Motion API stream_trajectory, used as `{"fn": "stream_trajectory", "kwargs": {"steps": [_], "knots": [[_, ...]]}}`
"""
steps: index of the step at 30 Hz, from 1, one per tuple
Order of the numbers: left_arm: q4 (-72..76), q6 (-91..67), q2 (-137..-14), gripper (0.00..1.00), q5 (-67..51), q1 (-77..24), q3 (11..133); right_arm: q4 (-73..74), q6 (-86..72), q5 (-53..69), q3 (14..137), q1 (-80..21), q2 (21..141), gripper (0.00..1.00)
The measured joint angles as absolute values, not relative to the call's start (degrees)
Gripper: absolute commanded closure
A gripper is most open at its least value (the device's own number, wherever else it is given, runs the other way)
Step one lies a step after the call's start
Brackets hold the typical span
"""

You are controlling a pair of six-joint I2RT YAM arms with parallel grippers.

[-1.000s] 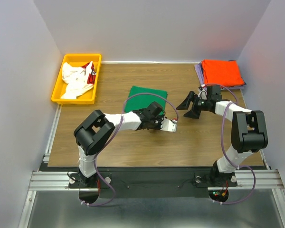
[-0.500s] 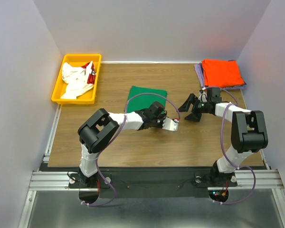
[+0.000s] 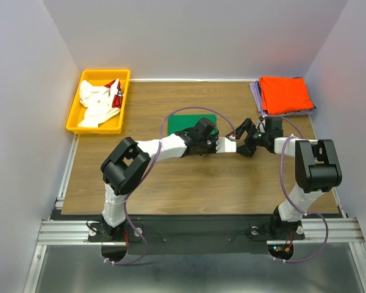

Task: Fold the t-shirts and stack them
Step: Neatly place the folded tshirt to the corner

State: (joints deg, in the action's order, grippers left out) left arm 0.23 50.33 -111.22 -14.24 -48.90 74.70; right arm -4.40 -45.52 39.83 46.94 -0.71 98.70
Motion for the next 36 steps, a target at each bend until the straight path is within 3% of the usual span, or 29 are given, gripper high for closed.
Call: {"fn": "stream_trajectory", "kwargs": {"steps": [10, 36], "knots": [[-3.0, 44.7, -111.5, 1.00, -18.1, -47.7, 79.2, -25.1, -64.4, 38.7, 45.3, -0.8, 106.2, 0.03], [-4.0, 38.3, -115.8, 1.00, -21.5, -46.8, 86.7, -33.1, -74.7, 30.5, 54.0, -8.3, 116.0, 0.18]]}}
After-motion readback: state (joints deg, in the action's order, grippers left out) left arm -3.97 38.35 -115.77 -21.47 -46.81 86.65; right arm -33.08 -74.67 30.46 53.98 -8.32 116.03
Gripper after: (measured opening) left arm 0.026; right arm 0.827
